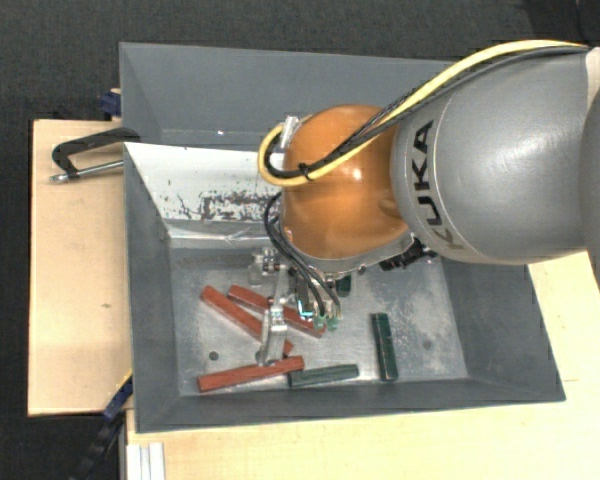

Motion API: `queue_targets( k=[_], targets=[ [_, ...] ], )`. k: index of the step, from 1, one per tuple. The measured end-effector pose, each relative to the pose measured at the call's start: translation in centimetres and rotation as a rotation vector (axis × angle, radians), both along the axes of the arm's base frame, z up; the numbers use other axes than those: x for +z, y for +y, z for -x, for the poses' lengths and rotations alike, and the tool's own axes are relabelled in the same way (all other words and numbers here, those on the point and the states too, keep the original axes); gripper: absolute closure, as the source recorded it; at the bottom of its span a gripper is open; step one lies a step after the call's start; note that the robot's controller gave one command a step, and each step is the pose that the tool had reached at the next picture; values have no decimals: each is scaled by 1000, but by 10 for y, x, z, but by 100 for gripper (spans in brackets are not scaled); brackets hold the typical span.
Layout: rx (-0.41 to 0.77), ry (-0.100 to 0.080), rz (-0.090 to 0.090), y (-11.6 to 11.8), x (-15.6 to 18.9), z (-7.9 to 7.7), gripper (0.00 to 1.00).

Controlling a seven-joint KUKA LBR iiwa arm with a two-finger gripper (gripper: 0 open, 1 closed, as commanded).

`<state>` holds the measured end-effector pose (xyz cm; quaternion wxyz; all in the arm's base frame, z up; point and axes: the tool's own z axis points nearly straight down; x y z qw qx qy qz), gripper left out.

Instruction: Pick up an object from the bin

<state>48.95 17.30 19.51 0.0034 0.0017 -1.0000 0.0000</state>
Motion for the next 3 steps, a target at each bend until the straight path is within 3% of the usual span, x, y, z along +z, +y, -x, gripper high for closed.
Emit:
queue_targets(
  k=[1, 2, 3],
  targets=[
    [-3, -8, -2, -1, 4, -2, 0],
    [-77, -13, -3, -6, -40, -24, 0],
    [-118, -11, -3, -8, -101, -23, 0]
  ],
)
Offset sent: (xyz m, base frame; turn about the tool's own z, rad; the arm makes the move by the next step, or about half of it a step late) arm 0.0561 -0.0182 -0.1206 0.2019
